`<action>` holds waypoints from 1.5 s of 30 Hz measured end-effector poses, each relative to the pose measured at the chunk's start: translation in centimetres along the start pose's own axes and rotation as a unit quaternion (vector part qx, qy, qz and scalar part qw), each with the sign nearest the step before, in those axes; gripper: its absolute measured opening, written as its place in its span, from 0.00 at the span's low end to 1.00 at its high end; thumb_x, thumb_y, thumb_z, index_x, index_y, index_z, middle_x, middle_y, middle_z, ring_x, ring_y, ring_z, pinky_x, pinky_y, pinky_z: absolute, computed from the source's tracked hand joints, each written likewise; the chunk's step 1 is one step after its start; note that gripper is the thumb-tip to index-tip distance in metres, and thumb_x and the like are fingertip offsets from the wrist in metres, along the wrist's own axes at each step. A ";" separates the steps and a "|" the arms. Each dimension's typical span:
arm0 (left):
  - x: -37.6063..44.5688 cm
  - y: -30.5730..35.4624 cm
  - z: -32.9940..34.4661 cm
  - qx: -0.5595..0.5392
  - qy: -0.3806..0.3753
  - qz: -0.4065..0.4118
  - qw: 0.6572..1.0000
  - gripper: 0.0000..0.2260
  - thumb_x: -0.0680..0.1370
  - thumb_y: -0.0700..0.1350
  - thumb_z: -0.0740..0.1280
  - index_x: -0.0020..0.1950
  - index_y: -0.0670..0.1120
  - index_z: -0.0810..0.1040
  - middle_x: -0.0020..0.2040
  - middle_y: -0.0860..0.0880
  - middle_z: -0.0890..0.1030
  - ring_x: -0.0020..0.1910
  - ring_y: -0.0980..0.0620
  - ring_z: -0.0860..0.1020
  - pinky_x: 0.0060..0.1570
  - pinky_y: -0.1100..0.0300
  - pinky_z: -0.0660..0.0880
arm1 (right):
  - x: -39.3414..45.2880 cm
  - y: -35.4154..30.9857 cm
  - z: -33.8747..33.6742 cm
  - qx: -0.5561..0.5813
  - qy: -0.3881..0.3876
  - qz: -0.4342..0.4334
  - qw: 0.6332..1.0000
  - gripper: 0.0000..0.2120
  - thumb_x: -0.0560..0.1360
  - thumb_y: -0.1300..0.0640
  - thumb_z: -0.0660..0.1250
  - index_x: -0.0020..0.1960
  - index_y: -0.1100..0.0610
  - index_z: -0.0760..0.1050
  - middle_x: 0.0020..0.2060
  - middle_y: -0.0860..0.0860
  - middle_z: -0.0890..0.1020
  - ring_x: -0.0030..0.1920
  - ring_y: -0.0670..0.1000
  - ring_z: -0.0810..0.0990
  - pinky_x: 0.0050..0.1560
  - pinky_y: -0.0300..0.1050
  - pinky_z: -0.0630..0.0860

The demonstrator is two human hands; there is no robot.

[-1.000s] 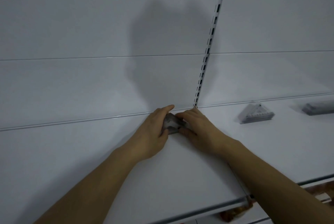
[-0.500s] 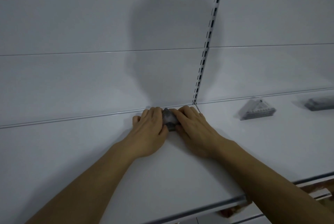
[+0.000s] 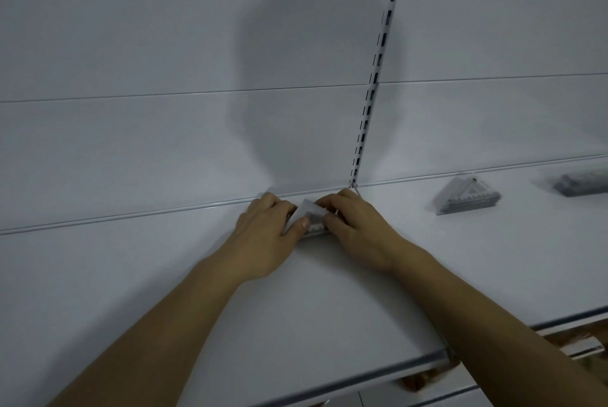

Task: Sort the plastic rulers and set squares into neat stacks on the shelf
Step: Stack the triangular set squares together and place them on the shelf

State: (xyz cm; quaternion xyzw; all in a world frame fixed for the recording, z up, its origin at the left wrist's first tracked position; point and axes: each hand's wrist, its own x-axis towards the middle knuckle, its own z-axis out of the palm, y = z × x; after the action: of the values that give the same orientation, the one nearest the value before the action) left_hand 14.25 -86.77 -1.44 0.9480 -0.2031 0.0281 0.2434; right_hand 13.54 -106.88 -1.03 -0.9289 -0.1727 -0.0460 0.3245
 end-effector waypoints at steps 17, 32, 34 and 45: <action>-1.3 0.5 -4.0 0.027 -0.058 -0.022 0.998 0.21 0.73 0.47 0.75 0.65 0.48 0.78 0.51 0.55 0.80 0.42 0.61 0.78 0.40 0.72 0.70 | -0.5 -0.2 -2.7 -0.133 -0.028 0.023 0.990 0.12 0.74 0.51 0.72 0.56 0.54 0.82 0.45 0.49 0.81 0.44 0.48 0.76 0.43 0.38 0.67; -1.4 1.7 -3.3 0.187 -0.016 -0.100 0.977 0.12 0.76 0.53 0.73 0.37 0.49 0.76 0.33 0.51 0.75 0.37 0.49 0.77 0.36 0.58 0.72 | 2.8 -1.8 -4.3 -0.209 -0.139 0.039 0.967 0.13 0.70 0.52 0.79 0.49 0.57 0.83 0.35 0.49 0.78 0.38 0.50 0.78 0.45 0.50 0.81; -1.5 1.6 -3.1 0.209 -0.025 -0.102 0.972 0.16 0.77 0.54 0.71 0.34 0.50 0.70 0.32 0.52 0.71 0.36 0.49 0.75 0.35 0.58 0.68 | 2.8 -1.5 -4.3 -0.205 -0.146 0.043 0.967 0.12 0.70 0.52 0.79 0.50 0.57 0.84 0.38 0.51 0.82 0.40 0.51 0.80 0.47 0.51 0.82; 0.0 1.8 -3.5 0.165 -0.069 -0.133 0.975 0.19 0.75 0.48 0.75 0.32 0.46 0.68 0.30 0.49 0.70 0.28 0.54 0.69 0.26 0.61 0.61 | 2.8 -2.7 -4.5 -0.256 -0.158 0.029 0.953 0.20 0.71 0.54 0.78 0.34 0.51 0.66 0.33 0.49 0.71 0.33 0.48 0.73 0.38 0.46 0.76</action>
State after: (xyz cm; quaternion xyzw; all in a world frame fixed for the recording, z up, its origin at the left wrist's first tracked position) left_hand 13.67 -86.53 2.49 0.9933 -0.0839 -0.0370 0.0708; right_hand 15.35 -106.89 4.65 -0.9808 -0.1771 0.0680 0.0454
